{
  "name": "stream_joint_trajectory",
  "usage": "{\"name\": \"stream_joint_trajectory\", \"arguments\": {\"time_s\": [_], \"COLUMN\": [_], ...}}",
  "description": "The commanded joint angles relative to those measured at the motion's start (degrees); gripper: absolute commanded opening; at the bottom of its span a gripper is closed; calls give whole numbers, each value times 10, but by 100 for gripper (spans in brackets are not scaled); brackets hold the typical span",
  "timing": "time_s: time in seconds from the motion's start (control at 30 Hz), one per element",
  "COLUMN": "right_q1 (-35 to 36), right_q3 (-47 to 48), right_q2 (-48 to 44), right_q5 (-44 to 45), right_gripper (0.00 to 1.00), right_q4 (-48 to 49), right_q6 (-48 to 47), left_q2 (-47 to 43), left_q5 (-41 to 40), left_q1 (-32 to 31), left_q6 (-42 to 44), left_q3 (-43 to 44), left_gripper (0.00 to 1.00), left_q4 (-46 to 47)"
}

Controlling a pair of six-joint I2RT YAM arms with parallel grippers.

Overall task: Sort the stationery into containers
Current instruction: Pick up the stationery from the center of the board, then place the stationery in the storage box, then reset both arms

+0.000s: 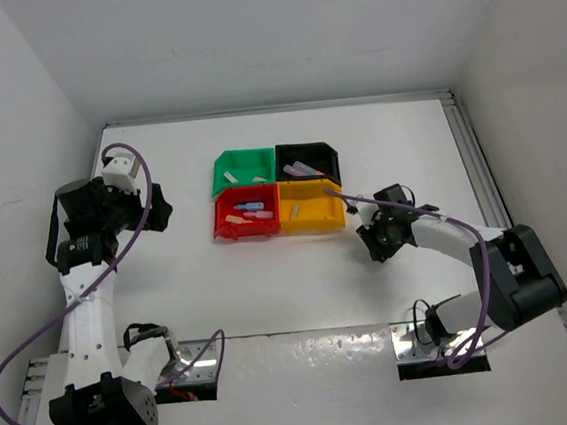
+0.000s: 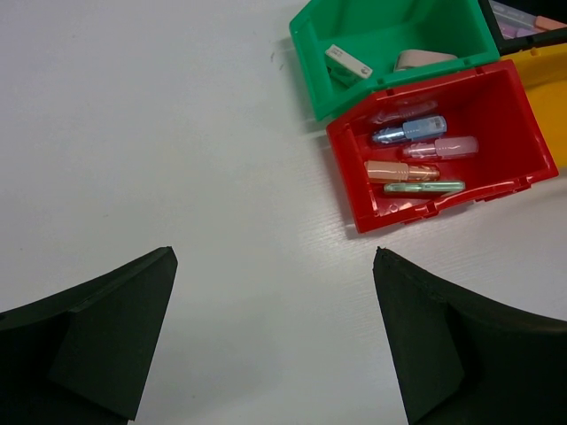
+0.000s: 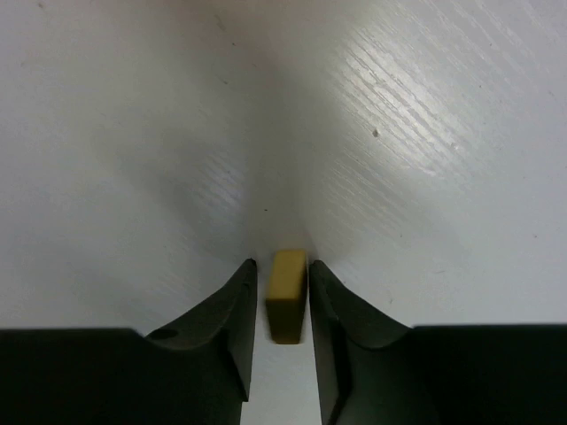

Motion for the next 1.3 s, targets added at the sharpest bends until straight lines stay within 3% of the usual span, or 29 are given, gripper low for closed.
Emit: {"name": "stream_joint_trajectory", "arguments": {"time_s": [0.0, 0.1, 0.23, 0.4, 0.6, 0.87, 0.93, 0.97, 1.0, 1.03, 1.07, 1.13, 1.27], "right_q1": [-6, -11, -3, 38, 86, 113, 117, 119, 120, 122, 124, 123, 90], "right_q3": [9, 15, 76, 239, 408, 455, 450, 454, 455, 456, 456, 456, 451], "right_q2": [4, 1, -16, -1, 103, 201, 208, 214, 215, 212, 202, 187, 116], "right_q5": [-12, -13, -26, -48, -53, -58, -61, -68, -75, -83, -88, -98, -112], "right_gripper": [28, 11, 1, 0, 0, 2, 11, 37, 53, 62, 90, 99, 99], "right_q4": [13, 11, -14, -22, -10, -1, -7, -16, -32, -37, -44, -51, -59], "right_q6": [-7, -7, 0, 42, 80, 128, 129, 124, 123, 124, 123, 128, 131], "left_q2": [0, -2, -5, -2, 5, 12, 15, 17, 22, 26, 36, 51, 108], "left_q5": [11, 10, 11, 19, 23, 9, 9, 11, 11, 9, 1, -11, -67], "left_q1": [5, 6, 5, 5, 5, 5, 4, 5, 5, 5, 4, 4, 1], "left_q6": [0, 1, 2, -5, -7, -1, -3, -5, -7, -16, -21, -35, -57], "left_q3": [-3, -3, -5, -5, 1, 19, 19, 18, 18, 20, 23, 38, 82], "left_gripper": [100, 100, 100, 100, 100, 100, 100, 100, 100, 100, 100, 100, 100], "left_q4": [14, 13, 13, 23, 22, 9, 13, 16, 17, 20, 20, 16, -17]}}
